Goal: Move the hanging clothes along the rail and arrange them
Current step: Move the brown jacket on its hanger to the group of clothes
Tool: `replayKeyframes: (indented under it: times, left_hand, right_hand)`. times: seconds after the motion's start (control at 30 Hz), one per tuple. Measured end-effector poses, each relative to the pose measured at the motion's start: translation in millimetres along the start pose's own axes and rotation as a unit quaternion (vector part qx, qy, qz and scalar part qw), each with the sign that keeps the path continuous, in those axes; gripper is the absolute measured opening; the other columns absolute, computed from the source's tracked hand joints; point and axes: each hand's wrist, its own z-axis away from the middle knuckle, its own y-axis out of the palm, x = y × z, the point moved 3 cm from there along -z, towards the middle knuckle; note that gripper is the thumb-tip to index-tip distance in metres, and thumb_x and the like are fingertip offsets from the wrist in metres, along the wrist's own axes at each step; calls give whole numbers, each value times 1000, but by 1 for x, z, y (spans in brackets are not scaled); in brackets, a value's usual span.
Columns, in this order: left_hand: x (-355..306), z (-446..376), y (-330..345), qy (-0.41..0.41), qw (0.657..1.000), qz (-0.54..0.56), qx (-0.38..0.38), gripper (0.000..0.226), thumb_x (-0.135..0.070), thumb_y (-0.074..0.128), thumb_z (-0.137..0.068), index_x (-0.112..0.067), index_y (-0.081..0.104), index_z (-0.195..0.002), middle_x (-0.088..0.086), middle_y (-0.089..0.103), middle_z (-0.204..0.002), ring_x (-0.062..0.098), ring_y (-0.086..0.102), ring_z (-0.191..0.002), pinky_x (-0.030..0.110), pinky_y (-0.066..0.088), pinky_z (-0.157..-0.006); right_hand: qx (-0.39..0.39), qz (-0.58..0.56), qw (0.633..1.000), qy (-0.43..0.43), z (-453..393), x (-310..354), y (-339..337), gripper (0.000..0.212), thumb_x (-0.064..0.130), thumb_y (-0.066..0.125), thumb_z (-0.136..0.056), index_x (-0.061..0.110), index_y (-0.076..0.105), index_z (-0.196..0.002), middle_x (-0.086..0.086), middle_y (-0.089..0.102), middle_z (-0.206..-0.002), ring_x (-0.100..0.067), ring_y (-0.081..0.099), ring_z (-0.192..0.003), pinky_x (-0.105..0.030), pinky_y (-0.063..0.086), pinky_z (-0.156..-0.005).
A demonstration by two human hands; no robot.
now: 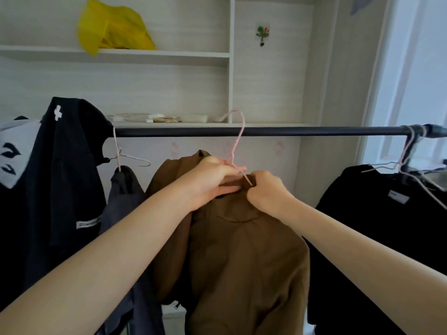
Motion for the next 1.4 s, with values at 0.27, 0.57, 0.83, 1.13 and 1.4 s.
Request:
replayKeyframes:
  times: [0.27, 0.57, 0.83, 1.13, 1.4]
  left_hand:
    - [6, 31, 36, 167, 958, -192, -134, 14, -7, 54, -95, -9, 64, -104, 9, 71, -102, 15, 72, -81, 27, 60, -71]
    - [98, 40, 100, 52, 885, -448, -116, 91, -50, 73, -73, -26, 24, -145, 0, 31, -146, 26, 29, -136, 48, 31, -112]
    - [81, 27, 95, 126, 889, -428, -103, 48, 16, 44, -85, -10, 67, -119, 7, 65, -123, 24, 56, -120, 33, 39, -106]
    - [44, -7, 37, 71, 933, -294, -195, 48, 13, 42, -89, -26, 71, -86, 4, 65, -113, 25, 56, -116, 37, 45, -101]
    - [66, 9, 72, -126, 950, -185, 216, 58, -51, 68, -78, -18, 63, -124, 4, 65, -126, 21, 61, -117, 41, 42, -105]
  right_hand:
    - [-95, -74, 992, 42, 40, -74, -70, 23, 13, 52, -84, 15, 73, -93, -7, 68, -91, -29, 62, -90, -40, 54, -85]
    - [-62, -213, 964, 149, 88, -147, -128, 19, 28, 58, -72, 9, 61, -73, -9, 55, -71, -25, 55, -66, -33, 43, -64]
    - [-91, -154, 968, 174, 114, -204, -158, 33, 45, 71, -79, 12, 76, -80, -8, 73, -82, -24, 70, -78, -42, 58, -82]
    - [-78, -133, 986, 58, 125, -200, -195, 24, 32, 67, -85, 12, 79, -80, -8, 74, -84, -21, 67, -85, -42, 52, -90]
    - [-93, -140, 986, 15, 112, -173, -209, 25, 34, 66, -85, 15, 78, -75, -8, 75, -78, -23, 70, -80, -40, 53, -88]
